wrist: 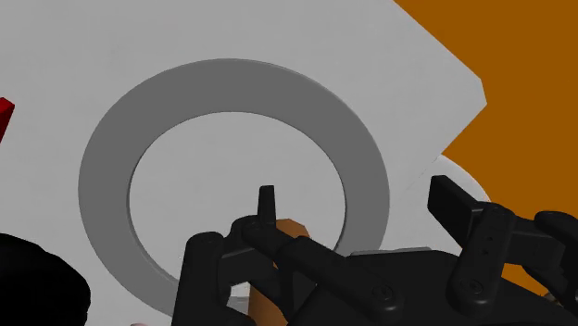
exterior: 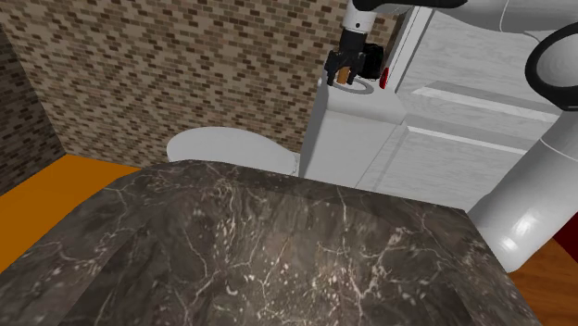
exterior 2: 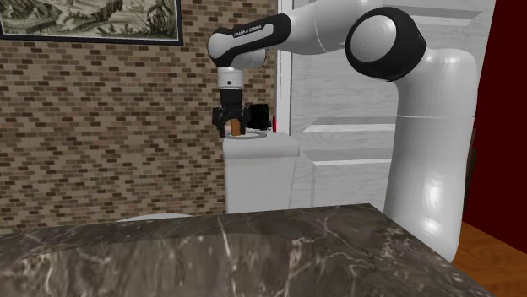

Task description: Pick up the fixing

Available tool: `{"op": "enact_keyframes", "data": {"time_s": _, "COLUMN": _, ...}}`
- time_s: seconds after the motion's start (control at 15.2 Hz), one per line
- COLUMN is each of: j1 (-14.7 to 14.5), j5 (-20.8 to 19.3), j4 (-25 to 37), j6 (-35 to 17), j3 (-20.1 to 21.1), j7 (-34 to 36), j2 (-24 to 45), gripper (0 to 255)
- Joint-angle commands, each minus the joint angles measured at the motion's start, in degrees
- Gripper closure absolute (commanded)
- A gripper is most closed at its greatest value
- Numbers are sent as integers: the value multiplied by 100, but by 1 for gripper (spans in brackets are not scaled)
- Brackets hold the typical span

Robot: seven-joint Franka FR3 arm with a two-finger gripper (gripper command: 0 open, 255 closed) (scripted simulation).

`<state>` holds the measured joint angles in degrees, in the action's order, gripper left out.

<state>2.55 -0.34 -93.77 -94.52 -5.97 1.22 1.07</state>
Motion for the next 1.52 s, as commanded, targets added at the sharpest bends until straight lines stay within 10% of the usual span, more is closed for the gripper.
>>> {"op": "enact_keyframes", "data": {"time_s": 0.0, "j1": -1, "j5": 0, "j4": -32, "j6": -31, "j3": 1, "j7": 2, "j2": -4, "gripper": 255}}
{"op": "enact_keyframes", "data": {"time_s": 1.45, "j1": 15, "j5": 32, "j4": 1374, "j6": 1074, "j3": -11, "j7": -28, "j2": 298, "gripper": 255}}
